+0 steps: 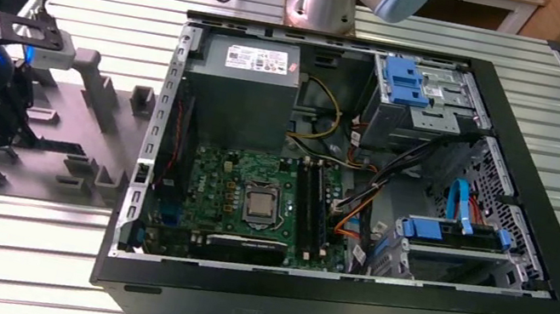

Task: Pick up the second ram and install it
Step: 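Pick up the second ram and move it above second insertion slot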

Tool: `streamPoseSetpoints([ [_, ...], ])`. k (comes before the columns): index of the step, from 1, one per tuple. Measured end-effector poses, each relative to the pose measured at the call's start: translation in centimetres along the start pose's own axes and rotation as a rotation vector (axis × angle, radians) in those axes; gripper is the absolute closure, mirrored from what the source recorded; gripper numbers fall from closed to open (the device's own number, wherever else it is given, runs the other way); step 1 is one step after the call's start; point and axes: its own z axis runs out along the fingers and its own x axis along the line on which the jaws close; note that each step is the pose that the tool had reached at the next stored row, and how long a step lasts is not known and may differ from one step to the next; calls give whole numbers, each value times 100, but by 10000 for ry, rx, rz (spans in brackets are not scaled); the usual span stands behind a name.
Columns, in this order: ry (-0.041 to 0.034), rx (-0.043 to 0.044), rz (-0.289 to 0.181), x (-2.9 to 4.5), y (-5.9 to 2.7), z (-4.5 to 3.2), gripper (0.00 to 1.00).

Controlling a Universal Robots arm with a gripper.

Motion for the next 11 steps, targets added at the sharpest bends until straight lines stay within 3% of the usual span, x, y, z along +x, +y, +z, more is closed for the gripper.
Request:
streamPoseSetpoints([
  [11,-2,1,0,-2,0,-29,86],
])
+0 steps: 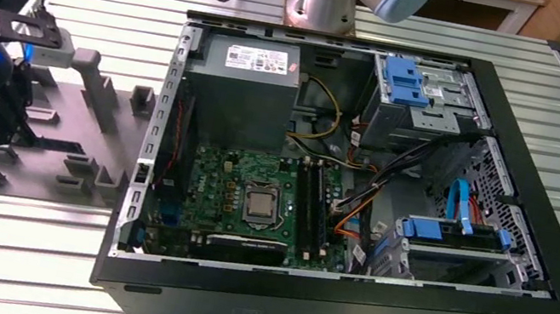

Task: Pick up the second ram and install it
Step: 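Pick up the second ram and move it above second insertion slot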

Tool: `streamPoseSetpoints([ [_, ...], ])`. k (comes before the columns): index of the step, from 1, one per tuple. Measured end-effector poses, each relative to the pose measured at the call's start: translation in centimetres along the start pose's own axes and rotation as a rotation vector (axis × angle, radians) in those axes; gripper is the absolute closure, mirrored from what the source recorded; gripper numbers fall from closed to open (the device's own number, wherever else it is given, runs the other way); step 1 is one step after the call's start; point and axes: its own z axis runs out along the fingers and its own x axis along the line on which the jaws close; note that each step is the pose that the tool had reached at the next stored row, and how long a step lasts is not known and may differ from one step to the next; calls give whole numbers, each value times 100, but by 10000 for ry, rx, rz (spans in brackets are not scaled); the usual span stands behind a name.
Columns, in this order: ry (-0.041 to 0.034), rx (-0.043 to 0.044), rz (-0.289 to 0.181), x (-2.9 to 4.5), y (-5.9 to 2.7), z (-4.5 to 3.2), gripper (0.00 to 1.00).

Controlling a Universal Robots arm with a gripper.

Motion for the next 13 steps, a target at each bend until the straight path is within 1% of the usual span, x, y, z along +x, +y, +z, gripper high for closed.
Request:
streamPoseSetpoints([
  [13,0,-1,0,-1,0,-25,86],
])
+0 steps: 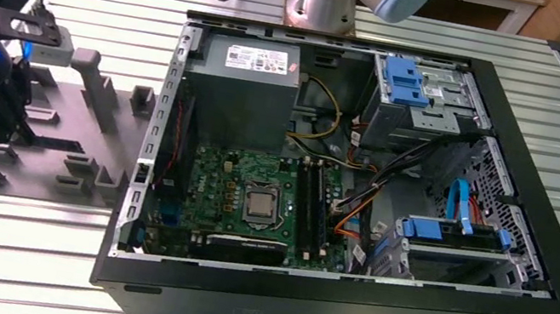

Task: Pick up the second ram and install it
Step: 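Pick up the second ram and move it above second insertion slot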

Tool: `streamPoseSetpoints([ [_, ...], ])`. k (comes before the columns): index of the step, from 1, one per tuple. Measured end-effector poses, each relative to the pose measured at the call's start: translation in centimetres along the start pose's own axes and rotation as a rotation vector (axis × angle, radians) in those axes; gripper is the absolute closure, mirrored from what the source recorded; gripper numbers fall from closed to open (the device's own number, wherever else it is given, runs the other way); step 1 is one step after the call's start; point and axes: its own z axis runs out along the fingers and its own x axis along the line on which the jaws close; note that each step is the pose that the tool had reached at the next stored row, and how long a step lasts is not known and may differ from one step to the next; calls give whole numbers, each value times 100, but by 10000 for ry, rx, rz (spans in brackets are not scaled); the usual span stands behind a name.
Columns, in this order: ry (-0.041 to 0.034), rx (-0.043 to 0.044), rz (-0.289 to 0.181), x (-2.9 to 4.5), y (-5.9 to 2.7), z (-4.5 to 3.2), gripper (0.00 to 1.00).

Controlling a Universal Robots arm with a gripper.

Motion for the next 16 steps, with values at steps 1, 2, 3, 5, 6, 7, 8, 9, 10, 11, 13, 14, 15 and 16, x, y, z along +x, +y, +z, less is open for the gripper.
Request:
streamPoseSetpoints([
  [1,0,-1,0,0,0,-3,86],
  [2,0,0,0,0,0,-5,86],
  [3,0,0,0,0,0,-6,86],
  [5,0,0,0,0,0,-9,86],
  [6,-1,1,0,0,0,-9,86],
  [7,0,0,0,-1,0,-12,86],
  [8,0,0,0,-1,0,-13,86],
  [9,0,0,0,-1,0,-15,86],
  [10,0,0,0,-1,0,-18,86],
  [11,0,0,0,-1,0,-20,86],
  [13,-1,0,0,-1,0,-24,86],
  [14,0,0,0,-2,0,-28,86],
  [15,0,0,0,-2,0,-30,86],
  [16,0,0,0,-2,0,-33,86],
])
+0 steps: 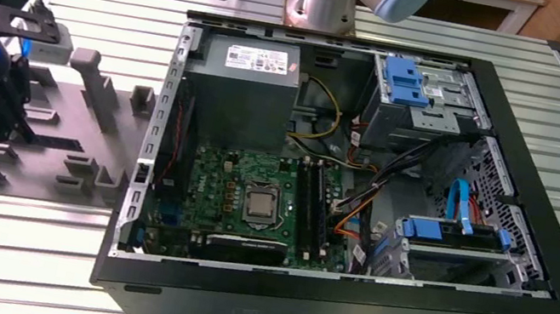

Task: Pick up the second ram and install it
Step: 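Pick up the second ram and move it above second insertion slot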

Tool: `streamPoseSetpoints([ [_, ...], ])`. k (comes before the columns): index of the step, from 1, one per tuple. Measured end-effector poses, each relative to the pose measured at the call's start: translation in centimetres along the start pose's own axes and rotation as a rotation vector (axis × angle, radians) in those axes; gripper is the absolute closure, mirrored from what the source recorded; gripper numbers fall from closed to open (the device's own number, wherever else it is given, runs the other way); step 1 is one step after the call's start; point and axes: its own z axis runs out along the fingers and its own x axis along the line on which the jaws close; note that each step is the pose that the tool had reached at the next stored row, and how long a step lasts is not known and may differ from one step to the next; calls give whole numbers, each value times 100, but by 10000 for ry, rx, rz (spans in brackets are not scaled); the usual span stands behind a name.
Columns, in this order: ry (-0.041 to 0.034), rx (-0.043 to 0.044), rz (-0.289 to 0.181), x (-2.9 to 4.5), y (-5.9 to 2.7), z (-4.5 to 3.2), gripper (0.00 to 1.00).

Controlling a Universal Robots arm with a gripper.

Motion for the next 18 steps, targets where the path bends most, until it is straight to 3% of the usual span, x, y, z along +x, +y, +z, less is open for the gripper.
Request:
streamPoseSetpoints([
  [18,-2,0,0,-2,0,-38,86],
])
